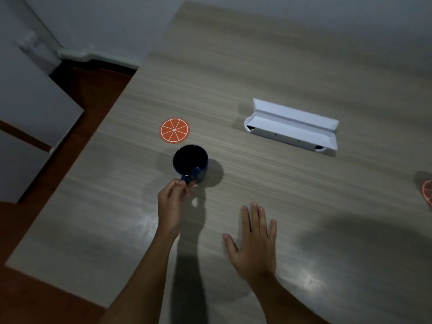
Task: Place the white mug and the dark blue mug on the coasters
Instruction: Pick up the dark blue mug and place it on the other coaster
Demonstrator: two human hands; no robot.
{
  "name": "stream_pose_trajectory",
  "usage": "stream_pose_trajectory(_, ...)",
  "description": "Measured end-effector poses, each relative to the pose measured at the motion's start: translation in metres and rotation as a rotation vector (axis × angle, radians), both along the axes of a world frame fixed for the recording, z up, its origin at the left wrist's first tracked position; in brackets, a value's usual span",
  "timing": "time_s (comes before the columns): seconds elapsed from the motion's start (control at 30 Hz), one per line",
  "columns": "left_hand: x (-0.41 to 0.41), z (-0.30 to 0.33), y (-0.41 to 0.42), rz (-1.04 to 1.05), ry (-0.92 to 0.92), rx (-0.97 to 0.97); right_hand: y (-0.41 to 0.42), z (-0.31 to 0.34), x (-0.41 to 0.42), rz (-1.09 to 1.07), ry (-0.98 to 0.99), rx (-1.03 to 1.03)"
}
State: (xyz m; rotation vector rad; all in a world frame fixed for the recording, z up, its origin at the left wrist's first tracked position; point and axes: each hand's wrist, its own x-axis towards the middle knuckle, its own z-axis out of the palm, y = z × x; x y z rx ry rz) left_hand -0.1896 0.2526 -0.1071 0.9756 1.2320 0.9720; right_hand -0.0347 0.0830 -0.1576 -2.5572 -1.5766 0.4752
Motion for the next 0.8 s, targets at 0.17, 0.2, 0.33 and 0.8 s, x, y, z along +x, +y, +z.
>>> stream_pose_trajectory(0.17,0.011,-0.002,0.043,0.135,-0.054,-0.008,0.002,-0.004,0.001,-0.005,-0.023,-0.011)
stream_pose_trajectory(0.2,0.013,-0.001,0.053,0.158,-0.054,-0.012,0.002,-0.005,0.001,-0.008,-0.022,-0.007)
stream_pose_trajectory(0.33,0.018,0.006,0.091,0.26,-0.078,-0.05,0.001,-0.009,0.002,-0.016,-0.028,0.004)
stream_pose_trajectory(0.8,0.03,0.007,0.152,0.343,0.005,-0.054,0.002,-0.008,0.002,-0.027,-0.016,0.002)
